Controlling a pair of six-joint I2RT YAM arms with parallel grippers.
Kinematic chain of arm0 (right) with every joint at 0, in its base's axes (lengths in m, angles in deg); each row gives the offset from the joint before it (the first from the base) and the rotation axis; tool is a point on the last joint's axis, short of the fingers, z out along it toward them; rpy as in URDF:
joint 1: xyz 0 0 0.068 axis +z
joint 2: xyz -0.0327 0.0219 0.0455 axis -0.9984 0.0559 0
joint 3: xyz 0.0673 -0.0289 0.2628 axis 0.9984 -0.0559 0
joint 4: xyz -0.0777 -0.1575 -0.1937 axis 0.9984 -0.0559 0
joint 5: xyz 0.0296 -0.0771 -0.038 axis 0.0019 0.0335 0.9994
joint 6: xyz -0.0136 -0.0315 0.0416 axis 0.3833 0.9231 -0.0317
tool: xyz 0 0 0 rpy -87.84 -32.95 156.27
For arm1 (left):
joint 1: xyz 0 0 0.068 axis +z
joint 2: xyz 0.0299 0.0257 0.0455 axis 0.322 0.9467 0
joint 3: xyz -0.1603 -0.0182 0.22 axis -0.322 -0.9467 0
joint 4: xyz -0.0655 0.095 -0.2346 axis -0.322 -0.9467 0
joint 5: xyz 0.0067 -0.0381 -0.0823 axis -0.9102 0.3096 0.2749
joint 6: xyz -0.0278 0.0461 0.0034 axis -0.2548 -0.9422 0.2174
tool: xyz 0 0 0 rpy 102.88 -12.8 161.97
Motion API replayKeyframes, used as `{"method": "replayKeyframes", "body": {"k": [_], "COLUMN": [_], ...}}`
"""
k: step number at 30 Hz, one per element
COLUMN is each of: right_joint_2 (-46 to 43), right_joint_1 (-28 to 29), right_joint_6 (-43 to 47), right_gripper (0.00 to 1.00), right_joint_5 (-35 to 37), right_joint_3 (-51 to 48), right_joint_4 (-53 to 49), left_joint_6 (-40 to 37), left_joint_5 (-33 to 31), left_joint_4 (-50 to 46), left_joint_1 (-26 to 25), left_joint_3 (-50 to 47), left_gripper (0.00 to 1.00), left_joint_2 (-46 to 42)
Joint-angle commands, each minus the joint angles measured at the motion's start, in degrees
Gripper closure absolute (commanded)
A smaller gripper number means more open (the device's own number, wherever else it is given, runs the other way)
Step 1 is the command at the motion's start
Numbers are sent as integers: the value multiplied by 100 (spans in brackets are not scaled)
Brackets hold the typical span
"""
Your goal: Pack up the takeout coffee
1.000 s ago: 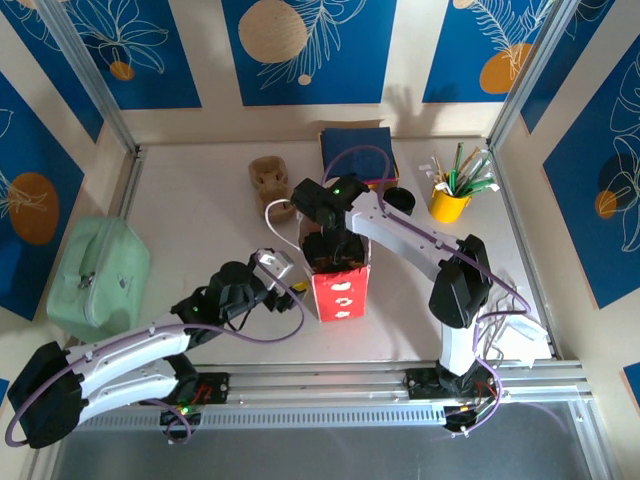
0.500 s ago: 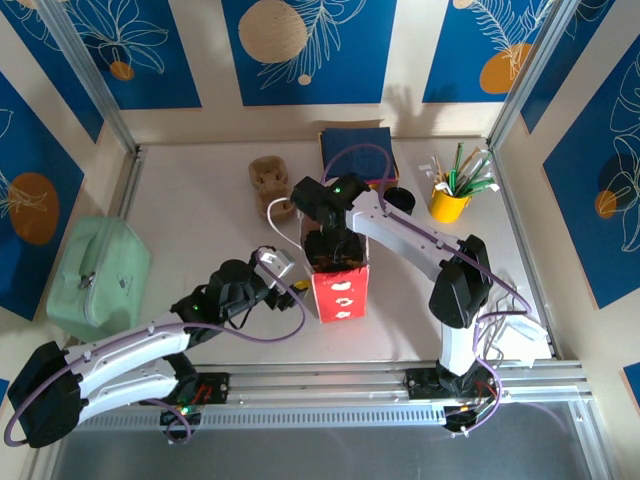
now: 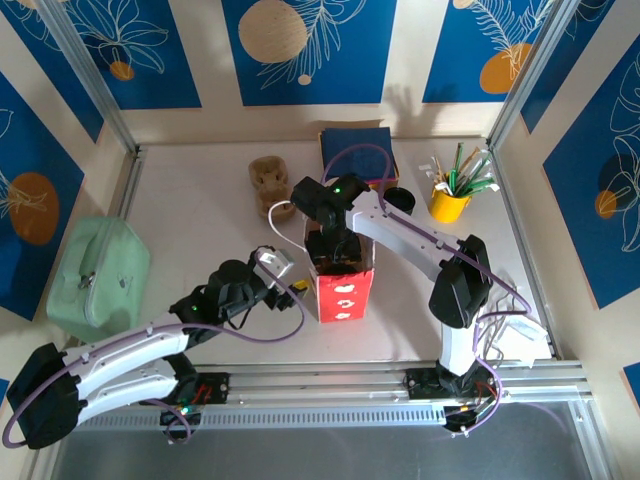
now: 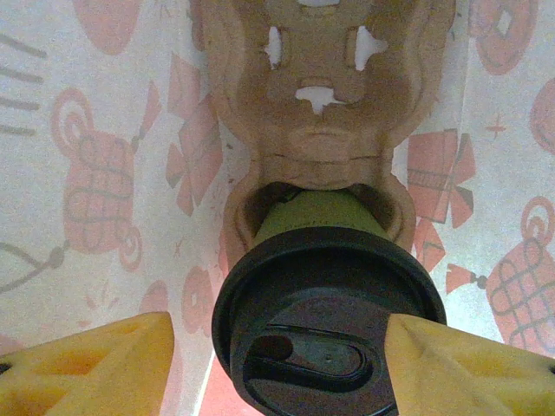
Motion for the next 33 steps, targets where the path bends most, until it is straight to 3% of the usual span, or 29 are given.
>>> {"method": "replayKeyframes", "body": {"k": [1, 33], "right_joint_2": [-131, -1228], "right_joint_1": [9, -24], "right_joint_6": [-24, 321], "right_gripper": [34, 29], "right_joint_5": [-24, -116], "right_joint_3": [161, 650], "right_joint_4": [-151, -41], "left_joint_6": [-126, -170], "left_joint_5": [-126, -311], "left_joint_4": [-66, -145], "left_joint_1": [-73, -69], "left_joint_3": [140, 122], "left_gripper": [12, 12], "left_joint_2": [-119, -244]}}
